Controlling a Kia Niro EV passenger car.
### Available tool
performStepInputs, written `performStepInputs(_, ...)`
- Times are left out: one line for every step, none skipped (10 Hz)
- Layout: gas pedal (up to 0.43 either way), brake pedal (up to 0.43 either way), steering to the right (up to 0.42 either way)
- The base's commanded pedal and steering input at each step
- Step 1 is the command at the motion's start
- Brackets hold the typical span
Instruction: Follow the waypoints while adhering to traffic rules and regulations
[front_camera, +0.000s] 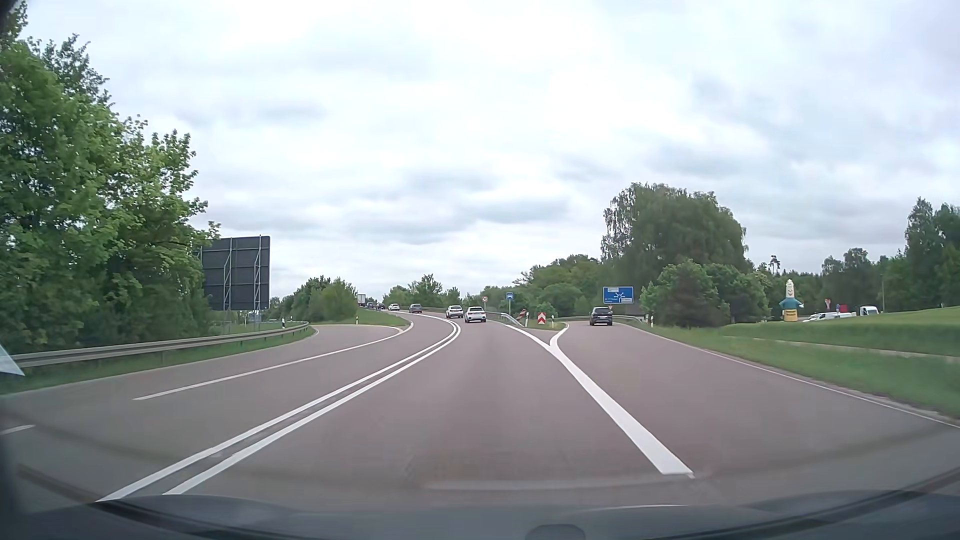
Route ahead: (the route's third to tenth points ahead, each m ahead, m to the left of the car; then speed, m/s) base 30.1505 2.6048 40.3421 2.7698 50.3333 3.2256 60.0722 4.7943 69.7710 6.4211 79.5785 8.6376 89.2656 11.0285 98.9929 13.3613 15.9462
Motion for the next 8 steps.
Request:
performStepInputs(0.11,0.0,-0.002)
performStepInputs(0.11,0.0,-0.003)
performStepInputs(0.11,0.0,-0.002)
performStepInputs(0.11,0.0,-0.003)
performStepInputs(0.11,0.0,-0.005)
performStepInputs(0.118,0.0,-0.009)
performStepInputs(0.13,0.0,-0.011)
performStepInputs(0.13,0.0,-0.011)
